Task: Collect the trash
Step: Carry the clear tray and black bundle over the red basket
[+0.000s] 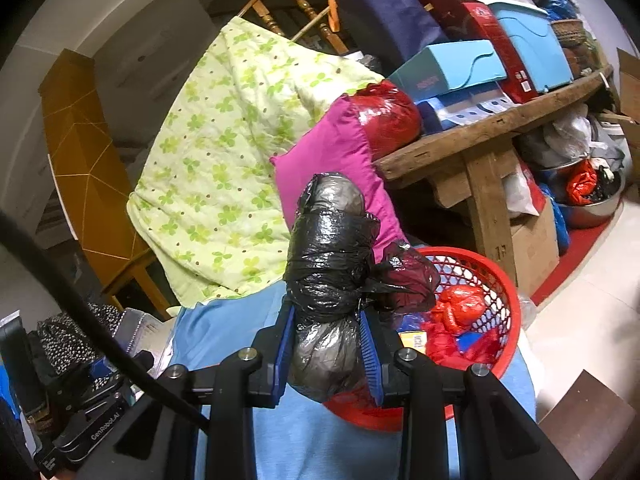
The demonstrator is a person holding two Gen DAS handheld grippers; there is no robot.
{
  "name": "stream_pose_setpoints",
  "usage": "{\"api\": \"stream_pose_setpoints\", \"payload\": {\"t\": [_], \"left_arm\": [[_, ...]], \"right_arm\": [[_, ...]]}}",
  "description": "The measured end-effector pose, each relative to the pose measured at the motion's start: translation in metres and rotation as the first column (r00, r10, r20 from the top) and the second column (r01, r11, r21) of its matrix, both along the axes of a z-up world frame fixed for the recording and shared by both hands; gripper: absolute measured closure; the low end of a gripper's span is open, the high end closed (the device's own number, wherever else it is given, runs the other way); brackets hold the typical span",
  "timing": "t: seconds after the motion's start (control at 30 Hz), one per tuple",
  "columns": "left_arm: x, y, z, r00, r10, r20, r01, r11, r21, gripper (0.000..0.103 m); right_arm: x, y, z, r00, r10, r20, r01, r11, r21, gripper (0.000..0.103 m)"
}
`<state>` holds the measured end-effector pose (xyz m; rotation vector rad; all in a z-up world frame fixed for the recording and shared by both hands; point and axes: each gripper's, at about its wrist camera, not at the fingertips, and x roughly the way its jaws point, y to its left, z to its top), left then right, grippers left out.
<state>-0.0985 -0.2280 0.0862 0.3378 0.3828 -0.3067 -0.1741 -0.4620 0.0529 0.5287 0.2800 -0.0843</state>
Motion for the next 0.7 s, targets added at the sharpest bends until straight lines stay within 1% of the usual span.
{"api": "stream_pose_setpoints", "payload": {"t": [0.23,0.4,0.57,0.7], "left_arm": [[0.004,-0.013,-0.002,1.000,-0.029,-0.010,0.029,1.000,-0.002,0.055],[0.012,-0.028,-0.003,0.996,-0.082,-0.044,0.080,0.996,-0.036,0.055],[0.031,-0.051,-0.004,0.977,-0.182,-0.111,0.169,0.979,-0.114,0.055],[0.043,-0.072,-0.009,0.960,-0.241,-0.142,0.221,0.965,-0.143,0.055]], "right_arm": [[-0.002,-0.013,-0.007,1.000,-0.026,-0.011,0.026,1.000,0.017,0.070],[-0.005,-0.019,-0.009,0.998,-0.054,-0.018,0.054,0.999,-0.004,0.070],[-0.004,-0.030,-0.008,0.996,-0.082,-0.033,0.082,0.997,-0.017,0.069],[0.002,-0.038,-0.011,0.994,-0.101,-0.052,0.100,0.995,-0.021,0.069]]}}
